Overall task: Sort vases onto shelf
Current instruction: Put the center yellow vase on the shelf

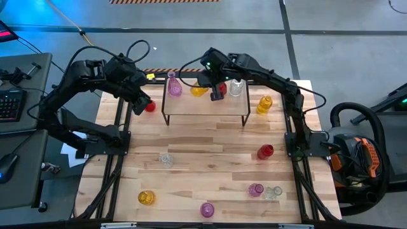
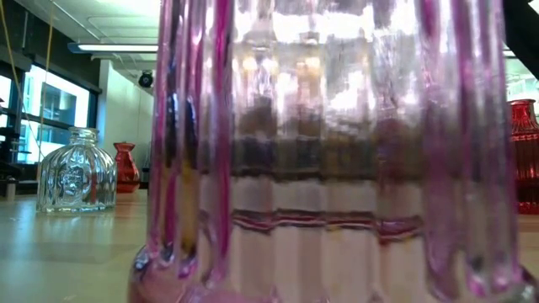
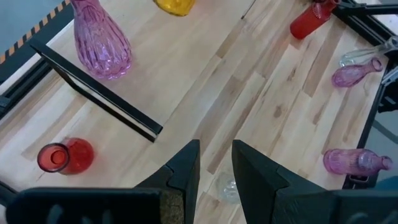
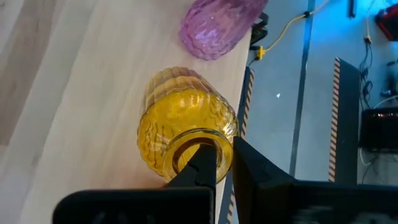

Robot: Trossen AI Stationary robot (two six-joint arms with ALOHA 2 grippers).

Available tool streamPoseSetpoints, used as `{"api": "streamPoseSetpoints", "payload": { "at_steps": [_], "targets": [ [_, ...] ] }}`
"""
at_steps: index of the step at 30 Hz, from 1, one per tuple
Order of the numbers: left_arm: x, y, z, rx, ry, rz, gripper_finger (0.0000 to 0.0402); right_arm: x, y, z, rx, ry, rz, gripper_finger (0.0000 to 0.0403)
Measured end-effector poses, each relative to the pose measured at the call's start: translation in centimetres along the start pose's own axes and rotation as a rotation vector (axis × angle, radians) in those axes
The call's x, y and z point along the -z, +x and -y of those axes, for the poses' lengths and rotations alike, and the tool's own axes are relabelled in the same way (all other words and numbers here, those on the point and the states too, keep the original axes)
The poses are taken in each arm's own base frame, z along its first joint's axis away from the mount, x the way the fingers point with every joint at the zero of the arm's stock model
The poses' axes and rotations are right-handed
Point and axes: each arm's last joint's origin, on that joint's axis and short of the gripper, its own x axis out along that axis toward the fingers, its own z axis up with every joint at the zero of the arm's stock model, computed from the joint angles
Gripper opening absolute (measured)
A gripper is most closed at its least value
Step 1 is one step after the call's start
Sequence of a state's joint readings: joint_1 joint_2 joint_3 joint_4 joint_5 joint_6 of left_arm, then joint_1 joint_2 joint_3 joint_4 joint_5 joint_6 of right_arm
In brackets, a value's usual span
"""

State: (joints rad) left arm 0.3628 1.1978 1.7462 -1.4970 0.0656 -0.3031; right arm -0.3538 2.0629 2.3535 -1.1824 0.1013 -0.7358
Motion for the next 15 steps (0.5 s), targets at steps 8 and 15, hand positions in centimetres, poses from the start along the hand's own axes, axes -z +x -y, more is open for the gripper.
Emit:
{"api": "streamPoseSetpoints", "payload": {
  "at_steps": [8,15],
  "targets": [
    [0.0,0.0,0.0,-0.001,0.0,-0.002,0.0085,0.4,1.4,0.2,-0.008,-0.037,-0.038,0.0],
    [0.0,0.0,0.0,-0.002,0.027,-0.002,0.0085,0.9,2.0,0.7,-0.01,-0.039,-0.049,0.0]
  ]
}}
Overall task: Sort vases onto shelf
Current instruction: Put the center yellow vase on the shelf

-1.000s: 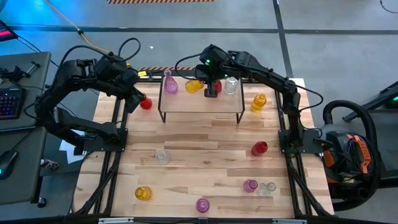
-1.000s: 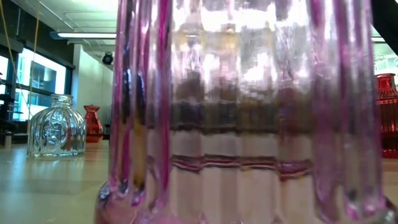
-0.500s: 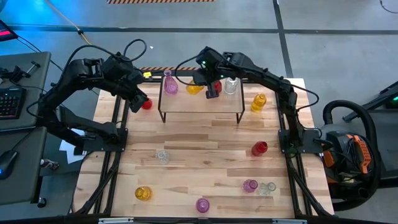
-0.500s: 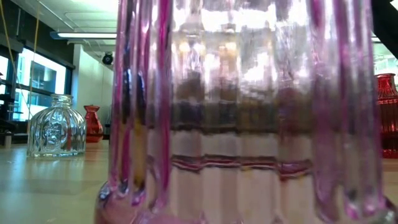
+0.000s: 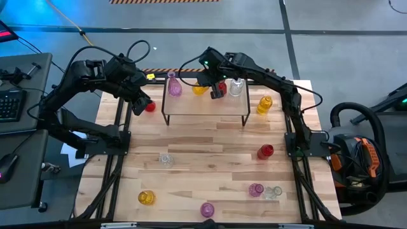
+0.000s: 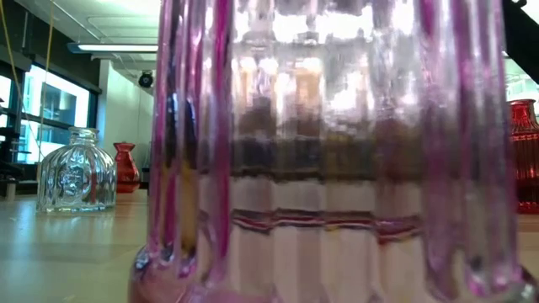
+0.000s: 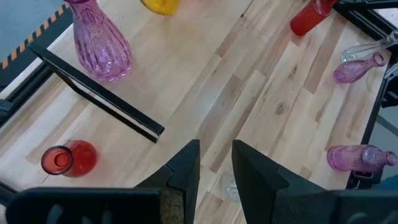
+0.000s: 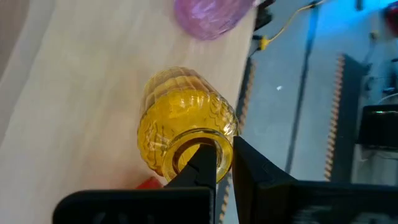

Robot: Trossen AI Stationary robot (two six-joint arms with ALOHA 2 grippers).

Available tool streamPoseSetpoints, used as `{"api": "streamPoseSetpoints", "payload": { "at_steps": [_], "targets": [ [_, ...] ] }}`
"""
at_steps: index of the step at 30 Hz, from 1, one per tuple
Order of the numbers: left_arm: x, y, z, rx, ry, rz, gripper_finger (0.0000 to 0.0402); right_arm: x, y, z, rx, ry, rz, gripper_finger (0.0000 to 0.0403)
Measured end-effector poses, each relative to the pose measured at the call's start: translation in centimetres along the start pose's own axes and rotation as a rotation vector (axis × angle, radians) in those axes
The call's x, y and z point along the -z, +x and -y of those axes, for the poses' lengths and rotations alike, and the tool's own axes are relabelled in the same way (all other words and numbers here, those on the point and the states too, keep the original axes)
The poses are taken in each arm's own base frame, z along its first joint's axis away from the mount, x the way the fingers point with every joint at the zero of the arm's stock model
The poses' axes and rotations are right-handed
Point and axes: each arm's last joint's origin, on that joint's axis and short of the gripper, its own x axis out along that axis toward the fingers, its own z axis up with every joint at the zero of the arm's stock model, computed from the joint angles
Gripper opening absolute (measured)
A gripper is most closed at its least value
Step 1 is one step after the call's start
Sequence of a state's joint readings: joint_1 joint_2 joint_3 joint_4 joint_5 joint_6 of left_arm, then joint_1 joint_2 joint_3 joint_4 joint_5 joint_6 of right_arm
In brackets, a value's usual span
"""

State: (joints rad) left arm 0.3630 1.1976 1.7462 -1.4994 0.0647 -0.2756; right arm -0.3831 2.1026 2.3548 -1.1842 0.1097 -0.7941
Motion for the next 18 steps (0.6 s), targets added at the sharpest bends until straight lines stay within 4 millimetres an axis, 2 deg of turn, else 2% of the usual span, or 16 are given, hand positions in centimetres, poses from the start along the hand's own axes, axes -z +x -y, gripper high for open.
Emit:
{"api": "streamPoseSetpoints", "payload": {
  "at_steps": [3,18],
  "targets": [
    [0.0,0.0,0.0,0.0,-0.001,0.0,0.0085,0.14,0.7,0.0,-0.006,0.0,-0.021,0.0],
    [0.0,0.0,0.0,0.0,-0.001,0.0,0.0085,-0.01,0.74,-0.1,-0.019,-0.001,-0.003,0.0]
  ]
}}
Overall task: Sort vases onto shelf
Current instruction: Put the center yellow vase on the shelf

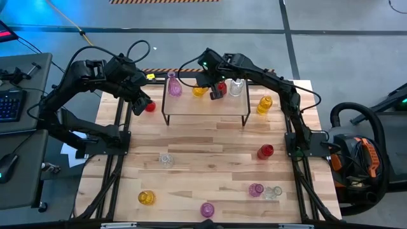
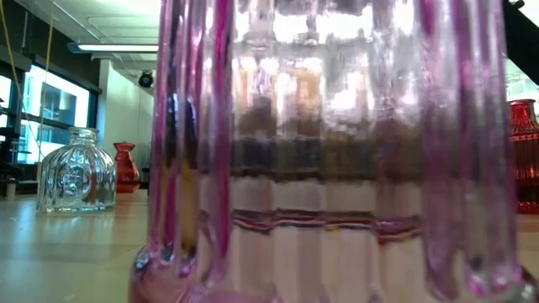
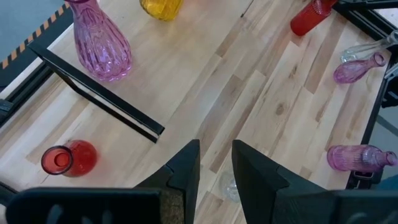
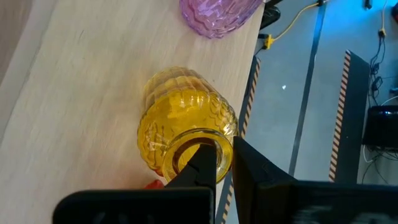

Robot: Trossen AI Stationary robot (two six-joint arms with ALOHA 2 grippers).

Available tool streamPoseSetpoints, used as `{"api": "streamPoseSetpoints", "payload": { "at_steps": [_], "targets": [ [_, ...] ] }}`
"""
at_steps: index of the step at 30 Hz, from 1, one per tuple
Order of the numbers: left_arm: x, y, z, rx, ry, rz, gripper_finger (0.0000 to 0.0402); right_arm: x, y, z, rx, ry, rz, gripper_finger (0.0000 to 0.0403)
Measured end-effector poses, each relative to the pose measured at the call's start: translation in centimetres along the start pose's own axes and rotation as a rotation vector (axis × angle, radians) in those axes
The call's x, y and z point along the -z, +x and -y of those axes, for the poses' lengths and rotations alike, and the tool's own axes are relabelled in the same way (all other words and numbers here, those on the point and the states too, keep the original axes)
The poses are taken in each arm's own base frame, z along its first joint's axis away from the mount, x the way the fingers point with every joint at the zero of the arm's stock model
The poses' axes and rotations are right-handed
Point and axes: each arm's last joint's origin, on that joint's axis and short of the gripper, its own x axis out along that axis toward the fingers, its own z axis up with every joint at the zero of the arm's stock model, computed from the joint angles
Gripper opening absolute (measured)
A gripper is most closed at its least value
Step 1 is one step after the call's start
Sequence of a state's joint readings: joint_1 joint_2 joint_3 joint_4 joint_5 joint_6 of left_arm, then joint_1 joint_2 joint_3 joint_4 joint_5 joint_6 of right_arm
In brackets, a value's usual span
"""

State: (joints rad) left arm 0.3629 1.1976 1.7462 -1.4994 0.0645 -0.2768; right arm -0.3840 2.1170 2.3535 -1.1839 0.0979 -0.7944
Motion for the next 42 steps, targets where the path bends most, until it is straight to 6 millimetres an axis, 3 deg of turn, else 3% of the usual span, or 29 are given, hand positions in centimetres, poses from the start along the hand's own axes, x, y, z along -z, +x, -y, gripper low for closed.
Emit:
{"api": "streamPoseSetpoints", "payload": {
  "at_steps": [42],
  "targets": [
    [0.0,0.0,0.0,0.0,0.009,0.0,0.0085,0.1,-0.06,0.07,0.031,0.011,-0.033,0.0021]
  ]
}}
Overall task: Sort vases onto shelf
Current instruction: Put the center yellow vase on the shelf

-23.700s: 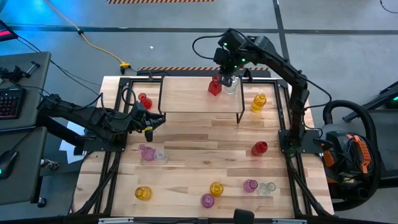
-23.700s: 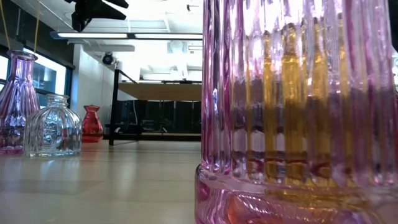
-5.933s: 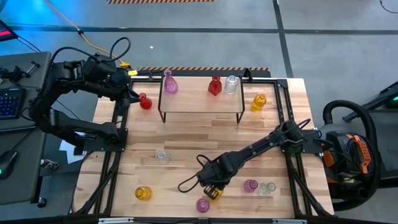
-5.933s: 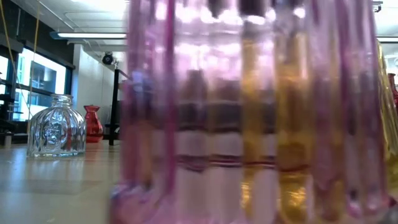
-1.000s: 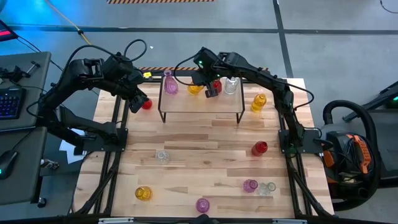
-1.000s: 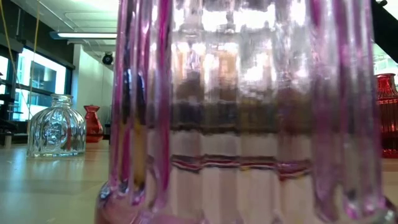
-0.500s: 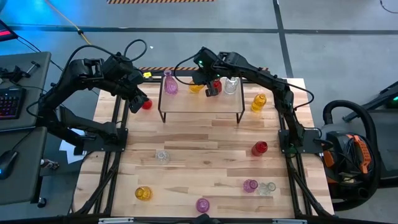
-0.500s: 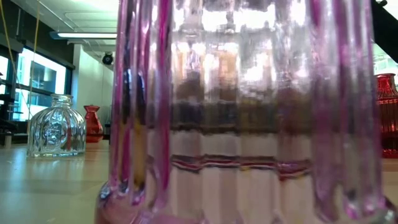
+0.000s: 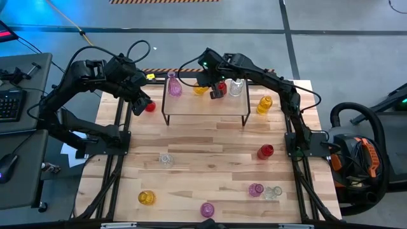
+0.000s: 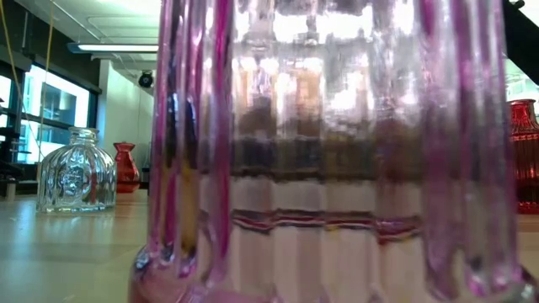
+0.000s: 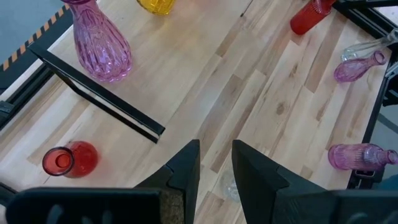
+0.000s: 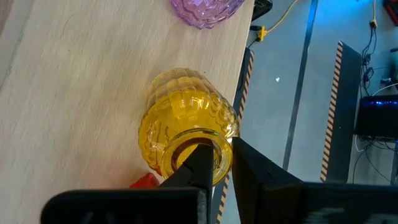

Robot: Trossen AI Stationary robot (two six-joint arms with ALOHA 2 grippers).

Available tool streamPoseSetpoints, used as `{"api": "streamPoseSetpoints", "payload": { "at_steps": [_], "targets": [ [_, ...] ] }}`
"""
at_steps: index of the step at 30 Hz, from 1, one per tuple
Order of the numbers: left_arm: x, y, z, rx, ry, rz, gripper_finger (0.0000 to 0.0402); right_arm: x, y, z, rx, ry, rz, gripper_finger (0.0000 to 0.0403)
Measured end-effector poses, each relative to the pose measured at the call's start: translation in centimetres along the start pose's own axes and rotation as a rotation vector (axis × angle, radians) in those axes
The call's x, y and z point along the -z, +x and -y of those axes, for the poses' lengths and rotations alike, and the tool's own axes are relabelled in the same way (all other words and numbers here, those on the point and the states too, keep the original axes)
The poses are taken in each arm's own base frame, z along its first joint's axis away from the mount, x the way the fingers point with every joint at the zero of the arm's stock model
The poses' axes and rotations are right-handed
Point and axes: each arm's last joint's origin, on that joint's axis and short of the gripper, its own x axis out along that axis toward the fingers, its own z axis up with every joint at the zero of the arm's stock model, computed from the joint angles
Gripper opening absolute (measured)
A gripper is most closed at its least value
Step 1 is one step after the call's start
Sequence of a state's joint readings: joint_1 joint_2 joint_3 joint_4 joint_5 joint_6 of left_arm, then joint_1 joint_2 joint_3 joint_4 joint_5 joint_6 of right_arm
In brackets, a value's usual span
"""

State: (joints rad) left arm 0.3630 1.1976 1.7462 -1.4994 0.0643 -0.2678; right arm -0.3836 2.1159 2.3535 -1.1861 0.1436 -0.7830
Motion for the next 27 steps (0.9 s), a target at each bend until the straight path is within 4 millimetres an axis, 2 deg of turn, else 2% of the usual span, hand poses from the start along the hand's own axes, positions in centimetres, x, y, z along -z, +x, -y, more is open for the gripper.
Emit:
{"api": "streamPoseSetpoints", "payload": {
  "at_steps": [8,17,27],
  "targets": [
    [0.0,0.0,0.0,0.009,0.0,-0.003,0.0085,0.1,0.0,-0.3,-0.019,-0.008,-0.021,0.0021],
    [0.0,0.0,0.0,0.011,-0.001,-0.003,0.0085,-0.8,-0.2,-1.2,-0.027,-0.03,-0.007,0.0021],
    [0.0,0.0,0.0,-0.012,0.0,0.003,0.0085,-0.9,-0.2,-0.9,-0.002,0.025,0.004,0.0021]
  ]
}}
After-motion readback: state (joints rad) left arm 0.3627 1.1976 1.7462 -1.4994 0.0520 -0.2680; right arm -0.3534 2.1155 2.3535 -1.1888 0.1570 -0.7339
